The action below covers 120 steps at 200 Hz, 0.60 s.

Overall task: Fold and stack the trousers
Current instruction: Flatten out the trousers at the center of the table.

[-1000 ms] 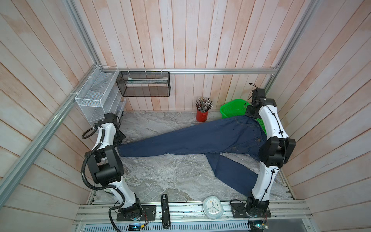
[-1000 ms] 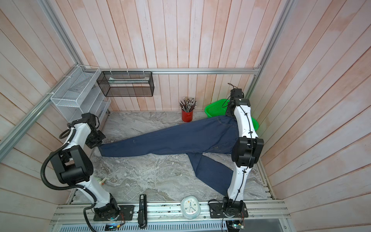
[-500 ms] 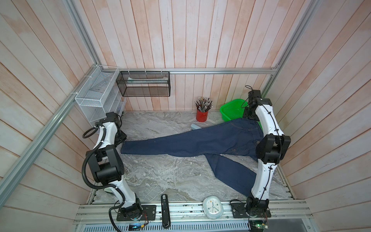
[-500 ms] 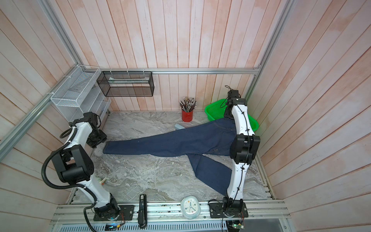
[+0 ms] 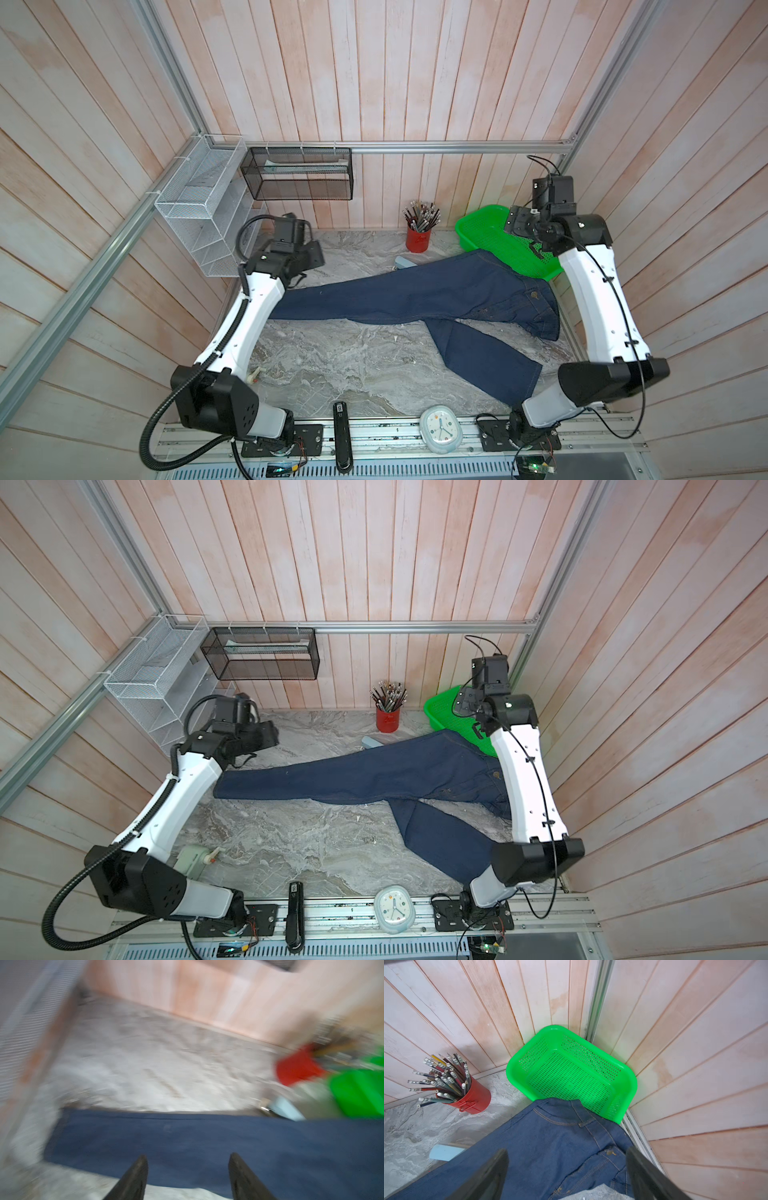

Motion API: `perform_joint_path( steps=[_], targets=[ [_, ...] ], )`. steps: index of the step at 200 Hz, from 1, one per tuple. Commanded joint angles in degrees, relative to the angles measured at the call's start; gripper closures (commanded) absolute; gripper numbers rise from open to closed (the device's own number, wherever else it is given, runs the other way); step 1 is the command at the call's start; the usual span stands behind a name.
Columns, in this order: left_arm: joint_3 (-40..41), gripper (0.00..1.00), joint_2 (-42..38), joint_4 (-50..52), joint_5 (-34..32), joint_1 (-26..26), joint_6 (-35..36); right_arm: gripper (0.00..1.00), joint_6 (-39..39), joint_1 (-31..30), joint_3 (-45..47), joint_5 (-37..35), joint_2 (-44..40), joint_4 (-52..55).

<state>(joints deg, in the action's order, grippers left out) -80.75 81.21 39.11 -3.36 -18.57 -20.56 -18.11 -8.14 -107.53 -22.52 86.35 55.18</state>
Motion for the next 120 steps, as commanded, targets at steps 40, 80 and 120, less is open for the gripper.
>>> perform_joint_path(
  steps=[40,80,120],
  targets=[
    [8.0,0.26,7.4,-10.9,4.4,-31.6,-13.8,0.12,-4.8,0.2,15.3,0.1,-9.9,-11.3],
    [4.3,0.21,20.8,-18.3,9.5,-41.5,-18.5,0.12,-5.0,0.1,18.6,2.4,-11.5,-12.0],
    [-1.1,0.18,31.4,-18.6,14.2,-45.4,-19.1,0.13,-4.7,1.6,23.6,4.3,-12.3,-12.9]
  ],
)
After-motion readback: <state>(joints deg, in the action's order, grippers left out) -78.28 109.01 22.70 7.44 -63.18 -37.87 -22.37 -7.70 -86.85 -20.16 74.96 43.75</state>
